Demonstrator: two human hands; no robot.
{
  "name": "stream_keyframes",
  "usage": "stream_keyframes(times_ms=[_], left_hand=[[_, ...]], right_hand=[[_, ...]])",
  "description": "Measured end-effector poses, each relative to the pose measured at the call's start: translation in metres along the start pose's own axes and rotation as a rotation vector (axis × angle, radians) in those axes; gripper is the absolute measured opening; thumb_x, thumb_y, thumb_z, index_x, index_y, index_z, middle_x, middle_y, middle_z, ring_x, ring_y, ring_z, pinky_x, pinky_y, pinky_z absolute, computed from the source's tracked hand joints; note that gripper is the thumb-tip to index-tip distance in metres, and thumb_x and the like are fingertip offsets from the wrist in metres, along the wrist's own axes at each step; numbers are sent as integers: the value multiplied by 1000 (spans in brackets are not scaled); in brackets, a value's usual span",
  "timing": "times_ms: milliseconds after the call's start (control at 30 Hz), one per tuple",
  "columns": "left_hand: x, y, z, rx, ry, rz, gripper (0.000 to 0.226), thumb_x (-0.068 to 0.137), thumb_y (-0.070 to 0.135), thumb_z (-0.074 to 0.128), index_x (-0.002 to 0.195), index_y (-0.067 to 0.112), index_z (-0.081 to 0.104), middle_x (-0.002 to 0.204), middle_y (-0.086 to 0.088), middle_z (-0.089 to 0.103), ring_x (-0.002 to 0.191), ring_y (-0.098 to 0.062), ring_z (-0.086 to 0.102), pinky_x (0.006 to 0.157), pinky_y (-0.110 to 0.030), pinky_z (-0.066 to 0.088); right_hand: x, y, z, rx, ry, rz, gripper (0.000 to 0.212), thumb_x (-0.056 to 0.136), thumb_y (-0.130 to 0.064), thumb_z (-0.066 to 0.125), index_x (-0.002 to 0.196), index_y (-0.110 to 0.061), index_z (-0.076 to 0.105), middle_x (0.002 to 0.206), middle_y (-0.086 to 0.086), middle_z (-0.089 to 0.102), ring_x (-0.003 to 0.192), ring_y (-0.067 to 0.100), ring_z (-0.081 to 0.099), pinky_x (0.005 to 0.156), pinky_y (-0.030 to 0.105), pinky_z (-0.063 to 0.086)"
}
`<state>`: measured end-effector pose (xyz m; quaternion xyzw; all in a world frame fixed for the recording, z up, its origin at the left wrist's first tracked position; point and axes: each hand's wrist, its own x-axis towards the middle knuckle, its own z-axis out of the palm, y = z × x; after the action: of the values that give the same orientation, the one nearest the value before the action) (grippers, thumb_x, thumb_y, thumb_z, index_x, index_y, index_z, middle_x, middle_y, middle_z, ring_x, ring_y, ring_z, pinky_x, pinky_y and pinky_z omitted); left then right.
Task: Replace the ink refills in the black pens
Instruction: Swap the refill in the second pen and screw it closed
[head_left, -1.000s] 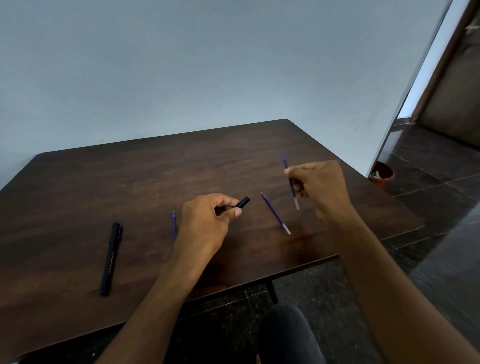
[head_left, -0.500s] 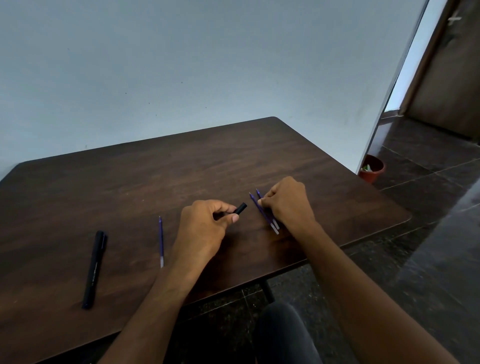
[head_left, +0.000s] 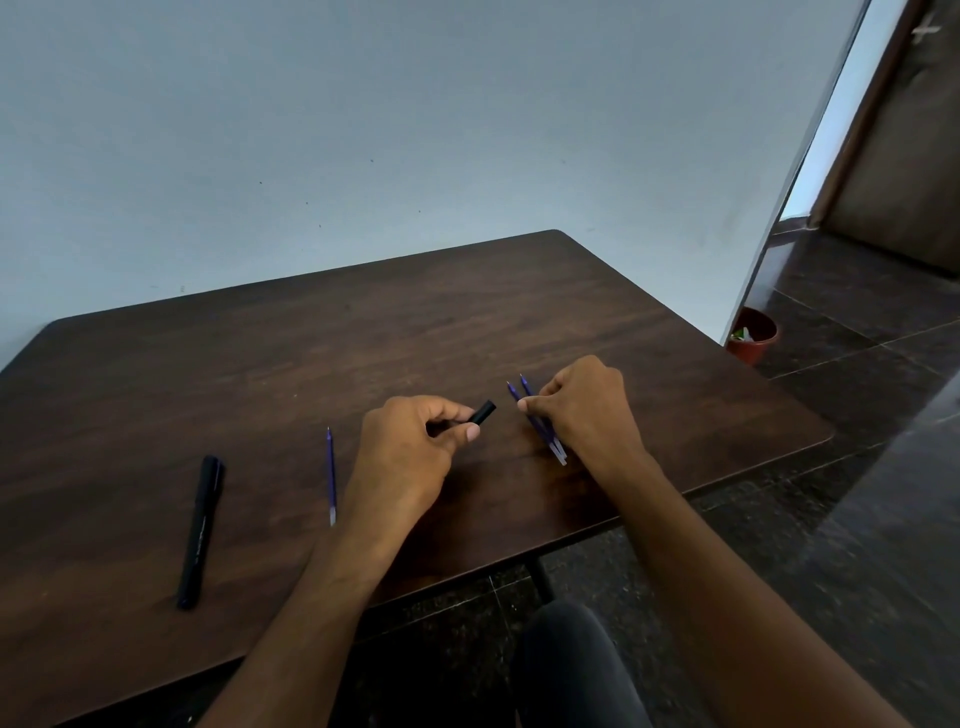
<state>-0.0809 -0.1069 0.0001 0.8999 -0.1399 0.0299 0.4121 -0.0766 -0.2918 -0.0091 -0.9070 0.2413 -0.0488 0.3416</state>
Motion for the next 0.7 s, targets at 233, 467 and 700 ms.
stream_keyframes(times_ms=[233, 467, 700], left_hand=[[-3, -18, -22, -89, 68, -31, 16, 83, 27, 79, 99, 32, 79, 86, 18, 74, 83, 4, 66, 72, -15, 48], [-7, -47, -64, -90, 139, -117, 18, 84, 26, 77, 101, 32, 76, 83, 25, 65, 78, 8, 63, 75, -22, 54], [-14, -69, -91, -89, 244, -176, 19, 85, 27, 77, 104, 28, 77, 85, 20, 69, 83, 4, 64, 77, -25, 55]], right_hand=[[-5, 0, -2, 70, 82, -24, 20, 88, -21, 77, 81, -2, 78, 82, 12, 76, 77, 21, 72, 74, 35, 61], [-23, -35, 15, 136, 97, -176, 22, 86, -15, 75, 65, -16, 74, 78, -1, 76, 73, 9, 72, 66, 26, 60], [-49, -93, 53, 65, -157, -233, 19, 86, -26, 78, 68, -22, 73, 84, 1, 75, 76, 9, 68, 62, 22, 51]])
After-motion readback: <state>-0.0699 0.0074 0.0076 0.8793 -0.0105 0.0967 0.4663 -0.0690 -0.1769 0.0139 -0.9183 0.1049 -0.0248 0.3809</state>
